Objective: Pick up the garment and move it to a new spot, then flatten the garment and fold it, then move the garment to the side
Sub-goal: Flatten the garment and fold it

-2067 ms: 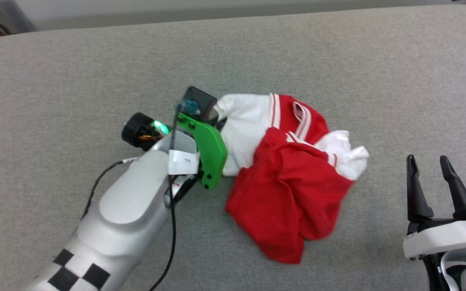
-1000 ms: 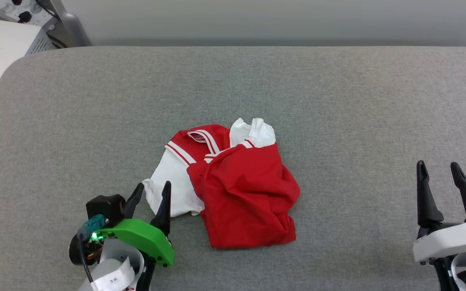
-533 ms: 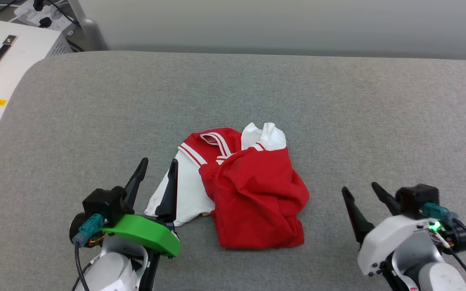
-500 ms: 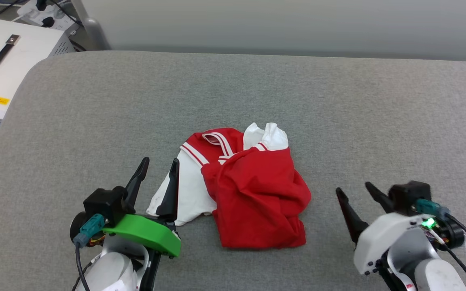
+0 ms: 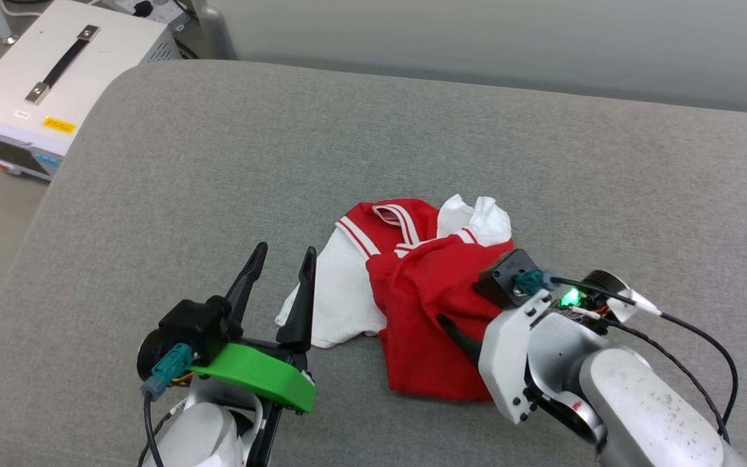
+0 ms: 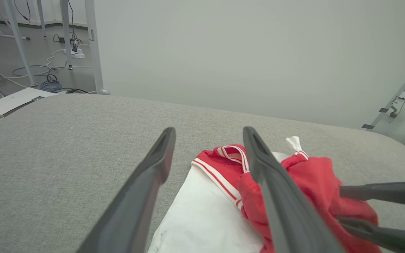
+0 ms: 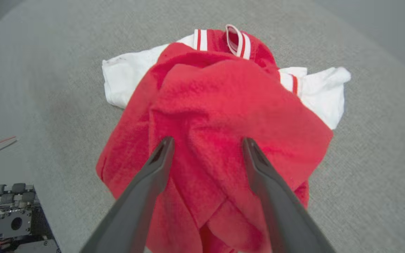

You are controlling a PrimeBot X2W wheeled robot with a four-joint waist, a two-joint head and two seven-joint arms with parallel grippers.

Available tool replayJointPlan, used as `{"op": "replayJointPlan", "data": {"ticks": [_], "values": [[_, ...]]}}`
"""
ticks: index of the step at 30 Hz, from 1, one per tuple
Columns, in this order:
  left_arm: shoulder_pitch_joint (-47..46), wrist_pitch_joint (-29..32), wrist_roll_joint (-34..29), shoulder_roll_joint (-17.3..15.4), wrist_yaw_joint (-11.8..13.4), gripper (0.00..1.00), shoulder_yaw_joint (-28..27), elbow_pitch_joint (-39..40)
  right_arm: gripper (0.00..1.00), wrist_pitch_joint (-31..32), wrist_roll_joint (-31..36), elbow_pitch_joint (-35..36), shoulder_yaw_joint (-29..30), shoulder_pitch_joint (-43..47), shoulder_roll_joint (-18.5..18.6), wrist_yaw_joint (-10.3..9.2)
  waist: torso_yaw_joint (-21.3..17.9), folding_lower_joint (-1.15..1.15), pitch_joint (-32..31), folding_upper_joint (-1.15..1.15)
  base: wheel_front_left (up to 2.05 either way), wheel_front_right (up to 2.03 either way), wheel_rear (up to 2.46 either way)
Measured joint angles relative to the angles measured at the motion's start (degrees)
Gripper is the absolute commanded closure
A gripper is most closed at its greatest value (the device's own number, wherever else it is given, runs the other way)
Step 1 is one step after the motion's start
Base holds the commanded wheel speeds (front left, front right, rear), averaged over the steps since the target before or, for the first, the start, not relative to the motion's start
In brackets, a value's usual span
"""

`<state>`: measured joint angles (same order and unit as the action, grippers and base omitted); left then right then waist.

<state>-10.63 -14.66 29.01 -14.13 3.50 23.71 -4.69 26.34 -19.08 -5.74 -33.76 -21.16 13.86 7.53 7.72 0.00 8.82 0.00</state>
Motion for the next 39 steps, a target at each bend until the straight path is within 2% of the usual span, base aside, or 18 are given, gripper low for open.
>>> {"op": "replayJointPlan", "data": {"ticks": [3,4,5,6,7,11,16,17,18,19,22,26,29,32,33,34,39], "values": [[0.0,0.0,-0.8,0.5,-0.3,0.0,0.0,0.0,0.0,1.3,-1.3,-3.5,-2.6,-2.3,0.8,0.0,0.8,0.0,0.4,0.0,0.0,0.0,0.0],[0.0,0.0,-0.8,0.9,-0.3,0.0,-0.1,0.0,0.2,1.7,-1.6,-4.7,-3.2,-2.9,1.0,0.0,1.0,0.0,0.6,0.0,0.0,0.0,0.0],[0.0,0.0,-0.8,1.2,-0.4,0.0,-0.2,-0.1,0.59,1.6,-2.1,-5.7,-3.4,-3.2,1.1,0.0,1.2,0.0,0.7,0.0,0.0,0.0,0.0],[0.0,0.0,-0.8,1.3,-0.6,0.0,-0.3,-0.1,0.86,1.5,-2.4,-6.2,-3.5,-3.4,1.1,0.0,1.3,0.0,0.8,0.0,0.0,0.0,0.0],[0.0,0.0,-0.9,1.5,-0.7,0.0,-0.5,-0.1,1.0,1.1,-2.8,-6.7,-3.4,-3.7,1.1,0.0,1.5,0.0,0.9,0.0,0.0,0.0,0.0],[0.0,0.0,-1.6,1.6,-0.7,0.0,-2.0,-0.1,1.0,-1.1,-3.7,-6.4,-1.4,-3.7,1.2,0.01,1.1,0.0,0.9,0.0,0.0,0.0,0.0],[0.7,0.0,-2.0,1.6,-0.7,0.0,-2.8,-0.3,1.0,-2.5,-3.8,-2.2,5.8,-1.5,2.1,0.0,-0.2,0.0,0.0,0.0,0.0,0.0,0.0],[1.0,0.0,-2.0,1.6,-0.7,0.0,-2.9,-0.4,1.0,-2.7,-3.6,-0.9,7.9,0.1,2.4,0.0,-0.6,0.0,-0.2,0.0,0.0,0.0,0.0],[1.7,0.0,-2.1,1.5,-0.7,0.0,-3.2,-0.5,1.0,-2.0,-2.5,2.7,14.4,5.8,2.6,0.0,-1.6,0.0,-1.0,0.0,0.0,0.0,0.0],[2.0,0.0,-2.1,1.5,-0.7,0.0,-3.3,-0.6,1.0,-1.5,-2.0,4.1,16.7,8.3,2.4,0.0,-2.0,0.0,-1.3,0.0,0.0,0.0,0.0],[2.7,0.0,-2.1,1.4,-0.7,0.0,-3.2,-0.8,1.0,0.0,-0.4,7.9,23.3,15.8,0.4,0.0,-3.0,0.0,-2.2,0.0,0.0,0.0,0.0],[3.7,0.5,-2.0,1.0,-0.7,0.0,-3.1,-0.9,1.0,2.9,0.8,11.5,30.4,26.7,-4.5,0.0,-4.3,0.0,-3.4,0.0,0.0,0.0,0.0],[4.1,0.9,-2.0,0.7,-0.6,0.0,-3.0,-0.9,1.0,4.3,1.8,12.8,33.2,33.0,-8.0,0.0,-5.1,0.0,-3.9,0.0,0.0,0.0,0.0],[4.3,1.4,-1.9,0.3,-0.5,0.0,-2.8,-0.9,1.0,5.1,1.7,12.3,33.7,36.8,-9.8,0.0,-5.8,0.0,-4.0,0.0,0.0,0.0,0.0],[4.4,1.6,-1.9,0.2,-0.3,0.0,-2.9,-0.9,0.57,4.8,1.3,11.9,33.6,37.4,-10.2,0.0,-6.0,0.0,-4.0,0.0,0.0,0.0,0.0],[4.5,1.6,-1.9,0.0,-0.2,0.0,-2.9,-1.0,0.0,4.0,1.0,11.4,33.5,37.5,-10.5,0.0,-6.2,0.0,-3.9,0.0,0.0,0.0,0.0],[4.8,1.7,-1.8,-0.1,-0.2,0.0,-2.7,-1.1,0.0,-3.2,-0.4,11.3,35.0,37.1,-10.9,0.0,-6.5,0.0,-4.1,0.0,0.0,0.0,0.0]]}}
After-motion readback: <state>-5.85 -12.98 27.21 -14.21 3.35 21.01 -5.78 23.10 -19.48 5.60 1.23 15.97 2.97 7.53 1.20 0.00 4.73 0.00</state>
